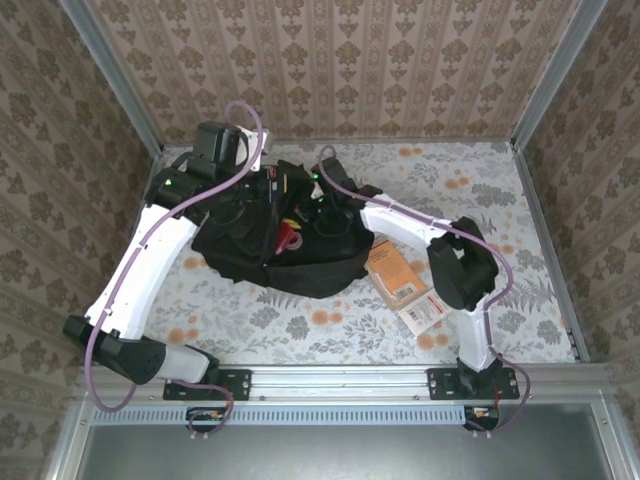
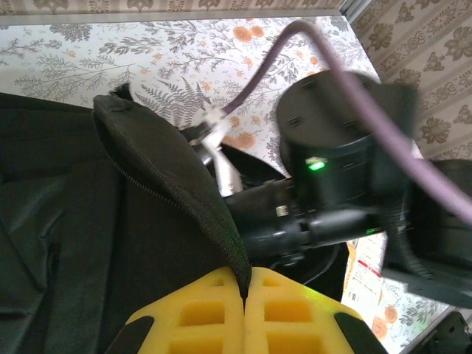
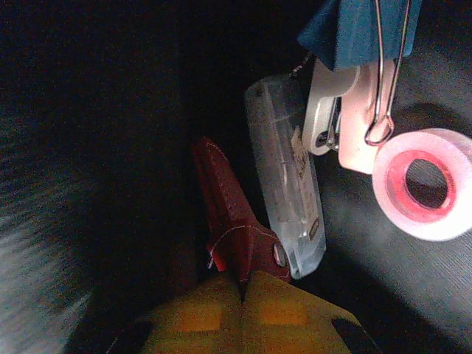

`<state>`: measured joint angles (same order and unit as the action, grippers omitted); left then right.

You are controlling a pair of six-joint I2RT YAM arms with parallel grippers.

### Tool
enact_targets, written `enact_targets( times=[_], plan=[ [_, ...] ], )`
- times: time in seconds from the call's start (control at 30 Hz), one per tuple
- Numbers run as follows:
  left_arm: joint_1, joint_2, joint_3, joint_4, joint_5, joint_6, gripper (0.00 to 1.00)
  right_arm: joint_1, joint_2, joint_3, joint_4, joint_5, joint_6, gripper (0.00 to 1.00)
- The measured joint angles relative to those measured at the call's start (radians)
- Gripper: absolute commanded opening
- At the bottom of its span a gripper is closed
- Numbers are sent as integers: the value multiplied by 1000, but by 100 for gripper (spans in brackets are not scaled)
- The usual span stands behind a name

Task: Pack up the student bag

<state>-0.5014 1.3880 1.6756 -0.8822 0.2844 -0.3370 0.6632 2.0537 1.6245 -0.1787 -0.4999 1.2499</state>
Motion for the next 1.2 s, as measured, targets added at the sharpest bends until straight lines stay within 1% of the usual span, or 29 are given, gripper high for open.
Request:
enact_targets(
  times=[0.03, 0.1, 0.13, 0.23, 0.3, 0.4, 0.53, 0.63, 0.73, 0.8, 0.9, 1.07, 1.2],
  plan=[
    [0, 0, 0, 0, 0, 0, 0, 7, 15, 1, 20, 3, 27, 10],
    [0, 0, 0, 0, 0, 0, 0, 23, 45, 3, 64, 7, 83, 45],
    [0, 0, 0, 0, 0, 0, 0, 31, 60, 6, 84, 8, 103, 54],
    [6, 0, 0, 0, 0, 0, 0, 48, 76, 7, 97, 18, 126, 62],
    [13, -2, 0, 5, 1, 0, 0, 50, 76, 8, 102, 23, 126, 64],
    [27, -10, -3, 8, 0, -3, 0, 50, 74, 10, 95, 27, 105, 64],
    [38, -31, -27, 11, -1, -8, 0, 50, 48, 10, 41, 51, 34, 64],
    [57, -70, -64, 21, -13, -8, 0, 49, 8, 10, -29, 63, -56, 66],
    [82, -111, -97, 24, -24, -9, 0, 48, -41, 10, -93, 82, -162, 72],
    [96, -144, -127, 28, -35, -12, 0, 48, -84, 7, -127, 101, -239, 74],
    [103, -186, -180, 37, -46, -19, 0, 42, -149, -7, -163, 116, -332, 75],
    [113, -233, -254, 40, -50, -31, 0, 28, -238, -31, -224, 136, -478, 74],
    [117, -268, -298, 50, -49, -37, 0, 3, -308, -58, -275, 190, -584, 73]
  ],
)
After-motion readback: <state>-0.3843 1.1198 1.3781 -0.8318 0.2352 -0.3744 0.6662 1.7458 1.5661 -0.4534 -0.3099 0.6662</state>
